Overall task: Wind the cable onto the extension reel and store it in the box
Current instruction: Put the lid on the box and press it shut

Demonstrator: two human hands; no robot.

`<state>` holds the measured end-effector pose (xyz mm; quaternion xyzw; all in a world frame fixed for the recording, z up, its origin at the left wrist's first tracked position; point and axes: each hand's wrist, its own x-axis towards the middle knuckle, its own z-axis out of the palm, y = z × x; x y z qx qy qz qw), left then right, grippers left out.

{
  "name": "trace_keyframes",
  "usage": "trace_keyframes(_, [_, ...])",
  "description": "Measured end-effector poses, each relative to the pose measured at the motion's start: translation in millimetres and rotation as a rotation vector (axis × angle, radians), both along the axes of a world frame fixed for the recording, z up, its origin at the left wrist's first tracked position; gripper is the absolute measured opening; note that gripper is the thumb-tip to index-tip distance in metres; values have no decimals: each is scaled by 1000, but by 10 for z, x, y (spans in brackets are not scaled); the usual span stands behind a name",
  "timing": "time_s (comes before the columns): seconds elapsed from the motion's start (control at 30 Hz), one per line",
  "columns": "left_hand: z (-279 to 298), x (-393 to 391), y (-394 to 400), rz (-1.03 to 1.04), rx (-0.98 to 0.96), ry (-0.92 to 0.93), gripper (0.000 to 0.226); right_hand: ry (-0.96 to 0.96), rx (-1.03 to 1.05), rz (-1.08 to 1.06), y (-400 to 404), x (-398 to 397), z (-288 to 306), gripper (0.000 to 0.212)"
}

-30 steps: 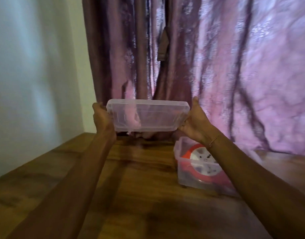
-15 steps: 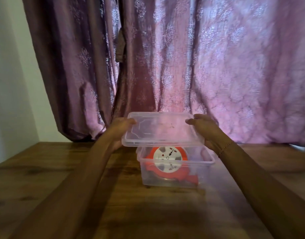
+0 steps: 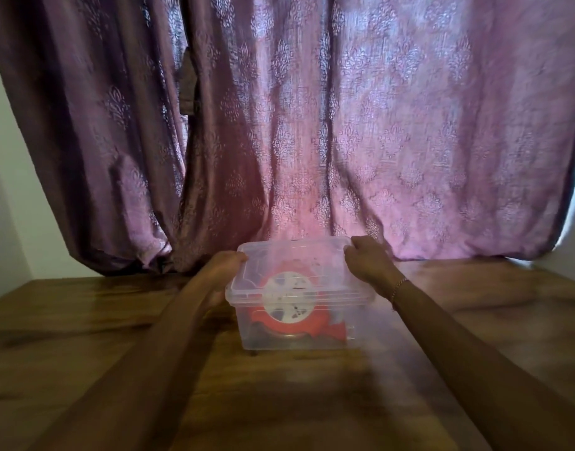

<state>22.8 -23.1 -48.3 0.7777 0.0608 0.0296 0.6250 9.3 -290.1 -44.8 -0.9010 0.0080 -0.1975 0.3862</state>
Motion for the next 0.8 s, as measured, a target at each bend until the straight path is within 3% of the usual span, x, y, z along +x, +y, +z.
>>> trace_keyframes(0.3, [-137, 212, 1, 26, 106, 89, 29, 95, 4, -4, -92, 23, -99, 17])
trace_keyframes(0.4, [-153, 236, -14, 12, 142, 94, 30, 104, -89, 15, -97, -3, -130, 18])
trace_keyframes(0.8, [-283, 176, 29, 17, 170, 22, 36, 259, -203, 32, -91, -6, -73, 38])
